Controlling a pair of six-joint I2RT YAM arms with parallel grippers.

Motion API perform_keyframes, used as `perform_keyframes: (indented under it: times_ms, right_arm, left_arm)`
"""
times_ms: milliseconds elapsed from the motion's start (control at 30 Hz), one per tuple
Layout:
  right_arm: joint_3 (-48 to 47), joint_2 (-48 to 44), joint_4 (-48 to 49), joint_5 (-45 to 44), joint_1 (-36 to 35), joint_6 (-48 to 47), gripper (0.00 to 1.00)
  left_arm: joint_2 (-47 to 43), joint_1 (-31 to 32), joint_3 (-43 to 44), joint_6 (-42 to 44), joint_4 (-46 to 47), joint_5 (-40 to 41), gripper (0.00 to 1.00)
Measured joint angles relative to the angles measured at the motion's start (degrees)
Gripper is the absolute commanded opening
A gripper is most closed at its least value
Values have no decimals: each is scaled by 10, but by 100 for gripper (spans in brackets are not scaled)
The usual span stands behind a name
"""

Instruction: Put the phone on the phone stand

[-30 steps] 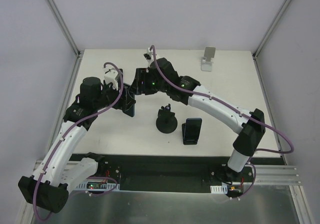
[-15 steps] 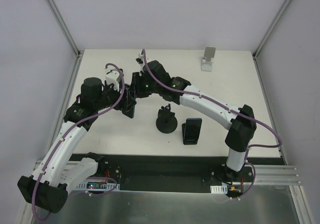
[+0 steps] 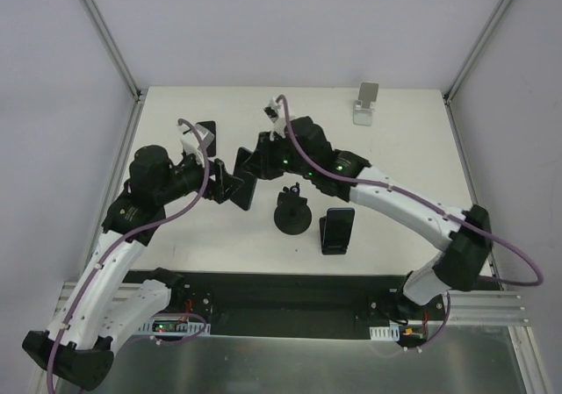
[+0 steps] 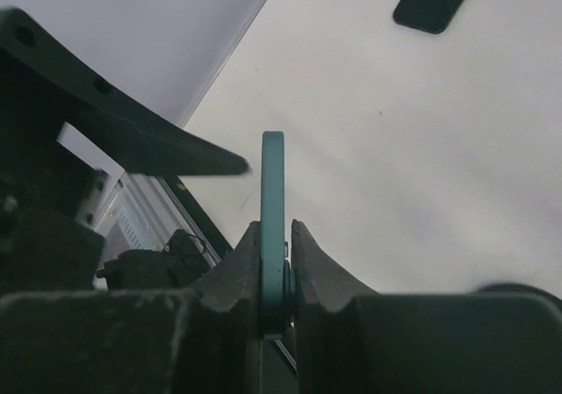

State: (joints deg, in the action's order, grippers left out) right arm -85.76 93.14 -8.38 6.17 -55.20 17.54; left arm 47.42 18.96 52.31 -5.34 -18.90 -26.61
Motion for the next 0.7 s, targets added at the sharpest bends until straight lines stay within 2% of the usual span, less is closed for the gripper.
perform_keyframes:
  times_ms: [167,267,333,400,533,633,700]
  right_arm:
    - [114,-174,-15,-32,38,-52,1]
    - [152,-292,-34,-73,54,-90,1]
    - [163,-370,-57,-103,54,-119,1]
    - [173,-435,-77,-125,54,-146,1]
    - [217,-536,-106,-144,55,-184,1]
    - [250,-570,-140,-143,55,-202,1]
    - [266,-572,-158,-141,55,-210,1]
  left_arm:
    - [-63,-3,0,-31,42,-30,62]
    - [-70,-1,-7,-59,73,-64,58]
    - [-68,9,-27,-73,95,-70,48]
    - [-63,50,-64,-83,116,-54,42]
    - [-32,171,-109,-71,126,33,43]
    - [-5,259,-123,-44,147,105,45]
    - [8,280,-131,-38,170,139,43]
